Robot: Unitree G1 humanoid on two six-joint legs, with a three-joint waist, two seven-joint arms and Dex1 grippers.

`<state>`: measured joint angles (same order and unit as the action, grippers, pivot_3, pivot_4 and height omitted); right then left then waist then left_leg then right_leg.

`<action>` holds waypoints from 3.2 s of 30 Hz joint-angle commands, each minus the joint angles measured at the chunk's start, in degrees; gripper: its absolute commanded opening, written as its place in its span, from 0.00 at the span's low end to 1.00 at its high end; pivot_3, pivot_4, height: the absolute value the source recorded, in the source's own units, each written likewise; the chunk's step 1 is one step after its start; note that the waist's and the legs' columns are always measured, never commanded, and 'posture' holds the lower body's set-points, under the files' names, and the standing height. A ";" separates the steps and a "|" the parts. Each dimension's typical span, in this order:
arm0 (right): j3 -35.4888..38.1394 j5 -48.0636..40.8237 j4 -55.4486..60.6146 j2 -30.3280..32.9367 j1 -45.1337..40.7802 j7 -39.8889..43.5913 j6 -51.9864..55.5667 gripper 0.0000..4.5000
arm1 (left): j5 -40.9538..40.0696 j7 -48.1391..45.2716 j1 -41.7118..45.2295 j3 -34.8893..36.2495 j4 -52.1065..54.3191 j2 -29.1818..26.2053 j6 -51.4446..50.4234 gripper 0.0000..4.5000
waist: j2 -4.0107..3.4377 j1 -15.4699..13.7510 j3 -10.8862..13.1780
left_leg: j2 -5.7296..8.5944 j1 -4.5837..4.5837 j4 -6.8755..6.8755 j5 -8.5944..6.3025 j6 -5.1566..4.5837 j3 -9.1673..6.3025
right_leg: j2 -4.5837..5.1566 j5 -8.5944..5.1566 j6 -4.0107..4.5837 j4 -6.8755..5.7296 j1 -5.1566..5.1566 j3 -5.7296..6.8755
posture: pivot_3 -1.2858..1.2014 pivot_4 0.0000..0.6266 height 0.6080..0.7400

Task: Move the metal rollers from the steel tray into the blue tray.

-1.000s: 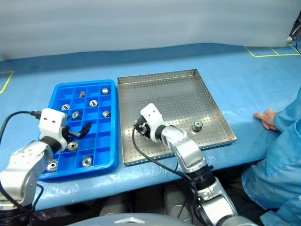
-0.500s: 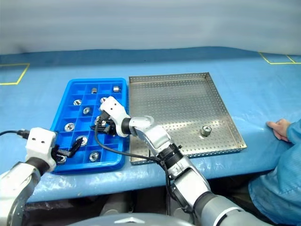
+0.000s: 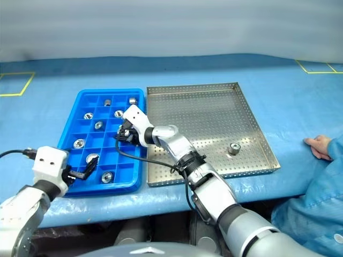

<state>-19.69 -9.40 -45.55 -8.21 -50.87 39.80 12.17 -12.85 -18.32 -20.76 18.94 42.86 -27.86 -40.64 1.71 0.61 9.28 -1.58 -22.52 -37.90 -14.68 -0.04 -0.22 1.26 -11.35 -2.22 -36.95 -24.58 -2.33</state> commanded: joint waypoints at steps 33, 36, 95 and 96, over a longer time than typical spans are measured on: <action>-1.53 3.33 -7.11 -13.07 -9.42 2.48 -3.11 0.38 | 2.81 6.80 -8.85 -5.27 5.17 11.26 3.59 1.00 | -0.10 -2.94 0.03 | -0.07 0.07 0.23 0.00 0.00 -0.01 | -0.07 -0.20 0.08 0.06 -0.03 0.05 | 0.64 0.24 1.00; -1.55 3.42 -7.11 -13.05 -9.29 2.25 -3.00 0.61 | 2.80 6.89 -8.74 -5.24 5.10 11.22 3.43 1.00 | -0.11 -2.97 0.02 | -0.07 0.07 0.25 0.00 0.00 -0.01 | -0.07 -0.22 0.10 0.05 -0.02 0.08 | 0.64 0.24 1.00; 14.63 14.55 66.57 28.85 37.83 -27.41 48.22 0.90 | -2.44 -7.82 26.41 -24.85 -15.12 6.01 5.94 1.00 | -0.34 5.92 0.08 | 0.17 -0.14 -0.15 0.01 -0.04 0.14 | -0.07 -0.03 -0.68 0.08 -0.02 -0.44 | 0.45 0.24 1.00; 14.85 14.40 66.44 28.56 37.80 -27.47 48.11 0.90 | -2.42 -7.81 26.39 -24.83 -15.16 6.00 5.95 1.00 | -0.34 6.06 0.08 | 0.17 -0.14 -0.15 0.01 -0.04 0.14 | -0.07 -0.03 -0.69 0.08 -0.01 -0.43 | 0.45 0.24 1.00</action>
<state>-6.26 5.09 20.37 20.49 -12.95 12.94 60.46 -15.66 -26.24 5.52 -6.06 27.18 -21.66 -35.92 1.37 6.68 9.36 -1.41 -22.67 -38.05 -14.67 -0.08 -0.08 1.19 -11.38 -2.91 -36.87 -24.59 -2.76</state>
